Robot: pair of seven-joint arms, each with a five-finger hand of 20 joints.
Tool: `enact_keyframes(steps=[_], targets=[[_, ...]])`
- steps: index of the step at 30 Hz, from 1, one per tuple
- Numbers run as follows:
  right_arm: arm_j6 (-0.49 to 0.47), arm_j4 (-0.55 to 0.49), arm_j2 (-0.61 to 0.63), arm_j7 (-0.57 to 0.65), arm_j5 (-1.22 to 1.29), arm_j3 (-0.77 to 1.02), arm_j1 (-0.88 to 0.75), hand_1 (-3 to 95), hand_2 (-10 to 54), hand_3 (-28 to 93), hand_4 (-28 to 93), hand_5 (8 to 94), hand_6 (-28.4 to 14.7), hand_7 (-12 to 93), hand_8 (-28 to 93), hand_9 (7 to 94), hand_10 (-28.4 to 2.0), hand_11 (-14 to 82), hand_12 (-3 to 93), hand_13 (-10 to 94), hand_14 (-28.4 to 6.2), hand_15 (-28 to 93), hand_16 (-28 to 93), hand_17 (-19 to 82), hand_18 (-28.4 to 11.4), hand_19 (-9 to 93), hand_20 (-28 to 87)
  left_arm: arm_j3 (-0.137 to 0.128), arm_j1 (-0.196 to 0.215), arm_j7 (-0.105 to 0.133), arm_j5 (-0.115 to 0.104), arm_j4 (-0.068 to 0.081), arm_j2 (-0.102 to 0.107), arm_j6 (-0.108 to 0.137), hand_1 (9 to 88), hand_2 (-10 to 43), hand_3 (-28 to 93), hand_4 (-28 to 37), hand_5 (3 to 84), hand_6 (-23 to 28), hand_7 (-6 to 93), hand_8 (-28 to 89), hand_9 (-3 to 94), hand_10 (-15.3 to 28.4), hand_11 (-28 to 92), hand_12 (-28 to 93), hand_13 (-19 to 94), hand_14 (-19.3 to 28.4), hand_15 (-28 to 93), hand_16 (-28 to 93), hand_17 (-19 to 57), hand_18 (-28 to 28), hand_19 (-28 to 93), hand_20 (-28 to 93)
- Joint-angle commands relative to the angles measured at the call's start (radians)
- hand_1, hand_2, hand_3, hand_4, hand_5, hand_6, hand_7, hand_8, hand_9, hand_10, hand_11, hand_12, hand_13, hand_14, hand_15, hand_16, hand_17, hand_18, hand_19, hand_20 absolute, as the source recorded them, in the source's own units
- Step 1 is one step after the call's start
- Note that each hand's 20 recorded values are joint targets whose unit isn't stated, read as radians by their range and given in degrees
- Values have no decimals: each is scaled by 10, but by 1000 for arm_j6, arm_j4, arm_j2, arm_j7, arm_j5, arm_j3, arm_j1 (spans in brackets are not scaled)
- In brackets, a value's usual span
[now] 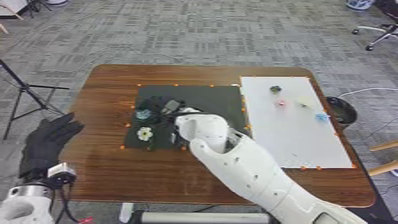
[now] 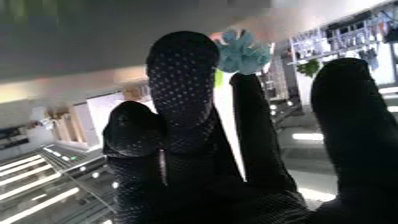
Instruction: Arrange flowers
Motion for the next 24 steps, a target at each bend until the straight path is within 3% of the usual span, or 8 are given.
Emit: enact_keyframes(steps=[1,2,3,4,7,11,14,24], targets=[[35,-95,84,63,83,37,46,287,37,589,-124,436,-5,66,-68,428,-153,45,79,808,-73,537,275,448,-210,877,470,18,-83,87,33,-9,76,35,172,124,687,-283,506,33,159,-62,498,154,254,161,390,190,231,18,59,125,123,171],[40,-106,95,71,96,44,40,284,36,588,-124,435,-7,65,-69,427,-153,45,80,806,-75,536,275,446,-211,876,470,79,-130,65,24,-23,111,100,172,124,686,-283,507,32,161,-63,498,153,255,162,391,190,231,18,59,125,123,171],[50,-114,108,84,118,44,39,283,36,588,-123,436,-8,63,-68,427,-153,45,80,805,-76,536,274,443,-212,873,471,84,-138,64,23,-23,116,101,173,123,685,-283,508,32,162,-63,500,154,256,162,392,189,232,19,60,125,122,171],[59,-118,115,91,133,44,37,282,36,589,-121,436,-8,62,-67,427,-153,45,81,804,-76,536,273,442,-213,871,473,104,-147,67,29,-28,127,125,173,123,685,-283,509,32,163,-64,501,154,257,163,393,189,232,19,60,125,122,171],[63,-117,122,84,142,46,32,282,35,588,-119,438,-7,61,-66,431,-151,46,82,805,-78,537,270,443,-215,870,476,90,-129,73,24,-41,120,121,174,122,684,-283,509,32,165,-65,503,154,258,162,394,188,232,20,61,126,121,172],[60,-111,113,62,138,46,24,291,28,584,-118,451,-5,66,-67,449,-133,50,82,811,-79,537,268,445,-219,873,478,113,-144,67,18,-38,119,143,175,122,681,-283,510,32,166,-66,503,154,259,161,395,187,232,20,61,126,120,173],[52,-116,112,53,143,36,20,295,26,581,-116,454,-6,66,-69,455,-130,50,80,814,-79,536,268,446,-220,873,479,128,-164,66,21,-28,125,138,175,122,680,-283,510,32,166,-66,503,154,260,161,396,187,232,20,61,126,120,174],[-88,-125,66,10,143,26,-22,232,79,498,-122,456,-6,55,-70,401,-149,38,80,757,-115,529,266,394,-235,830,496,118,-155,73,13,-30,113,144,175,122,680,-283,510,33,165,-66,503,155,260,161,395,189,233,20,62,126,120,174]])
